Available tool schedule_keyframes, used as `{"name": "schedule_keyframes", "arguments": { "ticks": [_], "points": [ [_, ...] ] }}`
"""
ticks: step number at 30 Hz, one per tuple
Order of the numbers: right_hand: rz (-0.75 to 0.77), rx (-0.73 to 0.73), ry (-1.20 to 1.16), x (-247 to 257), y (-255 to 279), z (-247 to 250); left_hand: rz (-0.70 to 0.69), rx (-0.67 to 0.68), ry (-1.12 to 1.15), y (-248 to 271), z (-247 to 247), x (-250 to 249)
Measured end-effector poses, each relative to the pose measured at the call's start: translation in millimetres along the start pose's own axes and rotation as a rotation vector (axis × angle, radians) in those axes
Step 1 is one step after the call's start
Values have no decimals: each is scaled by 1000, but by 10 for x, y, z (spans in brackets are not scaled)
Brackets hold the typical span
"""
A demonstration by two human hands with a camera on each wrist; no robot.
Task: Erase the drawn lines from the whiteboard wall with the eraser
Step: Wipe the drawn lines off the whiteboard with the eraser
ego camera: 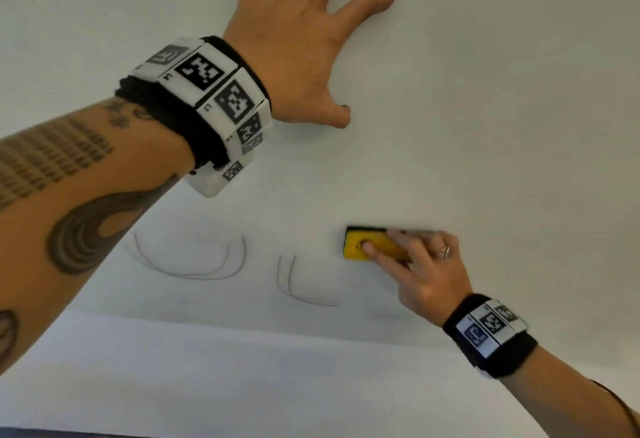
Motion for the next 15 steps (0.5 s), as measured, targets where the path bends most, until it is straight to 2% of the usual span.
{"name": "schedule_keyframes", "arguments": {
  "ticks": [2,4,5,7,8,10,11,13,15],
  "points": [
    [-161,-72,-5,93,-222,-17,9,5,1,-3,-2,-8],
    [-178,-49,-72,457,-188,-212,3,2,-2,3,9,-14],
    [-108,7,-108,697,-61,-348,-2,-4,-2,6,18,-7],
    [141,165,-139,1100,372,-597,-11,-11,-5,10,40,18],
    [249,238,-137,1174,611,-678,-22,-9,-7,11,47,24],
    [355,323,-154,1099,861,-719,-43,-6,-25,16,44,34],
    [366,327,-158,1015,849,-703,-47,-6,-36,18,42,42],
    [328,238,-169,830,568,-565,-49,2,-36,10,38,36],
    [180,104,-168,654,13,-378,-44,3,-33,4,30,22]
  ]
}}
Point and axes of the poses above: each hand's wrist, its own y-axis away from the middle knuckle, its own z-axis out of the back of the hand, x = y × z, the point moved 7 cm from there along -y, towards the middle knuckle, and after that the axes turned 6 degrees about y, right-handed, at the moved point
